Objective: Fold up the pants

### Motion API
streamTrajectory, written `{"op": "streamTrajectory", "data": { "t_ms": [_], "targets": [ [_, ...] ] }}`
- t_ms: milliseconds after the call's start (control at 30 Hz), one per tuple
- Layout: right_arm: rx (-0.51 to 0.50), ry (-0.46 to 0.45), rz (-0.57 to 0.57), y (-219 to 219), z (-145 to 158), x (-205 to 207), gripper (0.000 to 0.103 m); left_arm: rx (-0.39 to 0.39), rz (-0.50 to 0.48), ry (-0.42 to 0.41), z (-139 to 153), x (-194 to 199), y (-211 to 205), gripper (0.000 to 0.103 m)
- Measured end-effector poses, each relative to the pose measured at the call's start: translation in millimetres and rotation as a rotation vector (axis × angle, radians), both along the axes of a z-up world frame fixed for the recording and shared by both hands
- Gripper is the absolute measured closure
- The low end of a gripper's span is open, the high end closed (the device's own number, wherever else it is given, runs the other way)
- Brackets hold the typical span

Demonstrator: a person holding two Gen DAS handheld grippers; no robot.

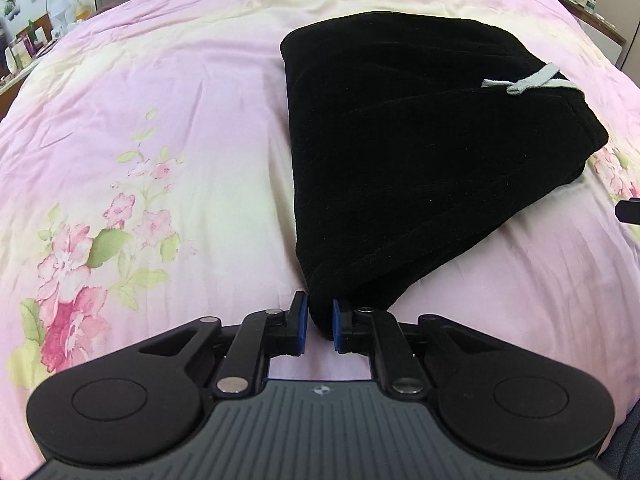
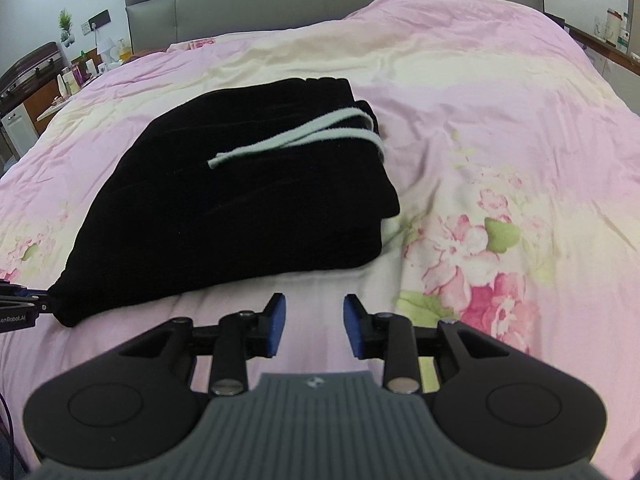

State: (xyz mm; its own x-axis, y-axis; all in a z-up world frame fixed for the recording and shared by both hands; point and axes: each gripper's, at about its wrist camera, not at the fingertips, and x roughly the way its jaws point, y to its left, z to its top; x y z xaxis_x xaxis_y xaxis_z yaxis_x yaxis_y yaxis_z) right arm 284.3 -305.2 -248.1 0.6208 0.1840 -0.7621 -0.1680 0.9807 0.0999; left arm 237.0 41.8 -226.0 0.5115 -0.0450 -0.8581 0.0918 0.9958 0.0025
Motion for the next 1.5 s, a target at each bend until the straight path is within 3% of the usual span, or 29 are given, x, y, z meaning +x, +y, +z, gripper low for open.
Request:
{"op": "streamTrajectory", "data": {
  "t_ms": [167,300,467,700,767,900,1067,1133,1333,1433,1500],
  "targets": [
    [0.015,-0.002,0.004,-1.4,4.7,-14.7,0.075,0.026,-0.002,0.013,16.1,-14.2,-4.5,0.102],
    [0.027,-0.012,0.015,-1.0,11.9,-23.5,0.067,0.056,-0.014,-0.015,35.6,-25.4,-0.1,0.101],
    [0.077,-0.01,0.013,-1.1,20.3,-21.9,0.048,0.029,-0.002,-0.068,62.7,-20.7,10.5,0.088],
    [0.12,0.009,0.047,-5.5,33.8,4.8,0.032,0.001,-0.024,-0.098,82.3,16.0,18.1,0.065],
    [0.117,0.01,0.051,-9.5,38.2,20.7,0.024,-0.055,-0.034,-0.097,85.0,35.2,25.8,0.062],
    [0.104,0.0,0.022,-23.2,45.5,59.3,0.024,-0.215,0.029,-0.049,80.1,79.8,52.3,0.062],
    [0.213,0.087,0.003,-45.6,34.1,118.2,0.023,-0.512,0.139,0.025,54.8,129.0,87.5,0.051],
    [0.236,0.132,0.011,-51.1,22.4,139.9,0.023,-0.579,0.149,0.05,42.1,145.8,92.1,0.05],
    [0.412,0.28,0.011,-71.2,-19.5,197.9,0.023,-0.629,0.12,0.116,5.4,184.5,84.3,0.049],
    [0.51,0.35,0.023,-74.1,-42.0,221.6,0.022,-0.633,0.1,0.113,-6.0,193.8,79.0,0.038],
    [0.537,0.381,0.037,-73.3,-55.4,233.4,0.02,-0.634,0.095,0.12,-12.2,198.9,77.7,0.036]
  ]
}}
